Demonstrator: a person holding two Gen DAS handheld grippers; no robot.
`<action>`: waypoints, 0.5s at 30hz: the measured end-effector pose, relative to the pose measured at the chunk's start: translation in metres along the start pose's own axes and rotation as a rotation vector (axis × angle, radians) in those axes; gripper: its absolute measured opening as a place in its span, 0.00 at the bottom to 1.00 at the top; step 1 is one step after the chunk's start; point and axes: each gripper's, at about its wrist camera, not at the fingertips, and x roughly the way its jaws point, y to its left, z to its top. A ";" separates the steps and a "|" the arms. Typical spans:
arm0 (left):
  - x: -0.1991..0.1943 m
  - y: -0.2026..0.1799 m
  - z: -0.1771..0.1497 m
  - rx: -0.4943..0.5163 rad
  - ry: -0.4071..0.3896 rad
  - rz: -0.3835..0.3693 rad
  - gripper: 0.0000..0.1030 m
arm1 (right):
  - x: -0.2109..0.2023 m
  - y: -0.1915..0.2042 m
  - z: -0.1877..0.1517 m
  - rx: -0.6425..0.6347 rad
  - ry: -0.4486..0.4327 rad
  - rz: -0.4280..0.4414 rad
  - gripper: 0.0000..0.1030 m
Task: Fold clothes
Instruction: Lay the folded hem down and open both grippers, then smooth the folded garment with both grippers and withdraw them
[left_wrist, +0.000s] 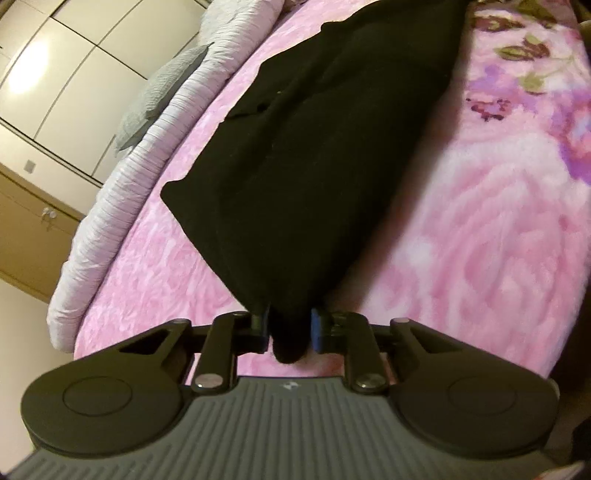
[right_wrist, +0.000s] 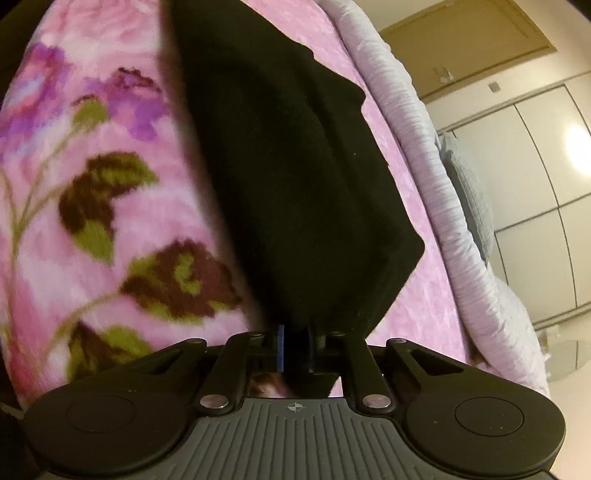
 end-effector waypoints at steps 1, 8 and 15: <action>0.001 0.001 -0.003 -0.002 0.000 -0.007 0.16 | -0.001 -0.007 -0.003 0.028 0.008 -0.007 0.08; -0.001 -0.006 -0.018 0.027 -0.012 0.011 0.15 | 0.001 -0.004 -0.017 0.042 0.040 0.006 0.10; -0.031 0.039 -0.016 -0.165 0.015 -0.091 0.09 | -0.043 -0.068 -0.016 0.359 0.073 0.137 0.29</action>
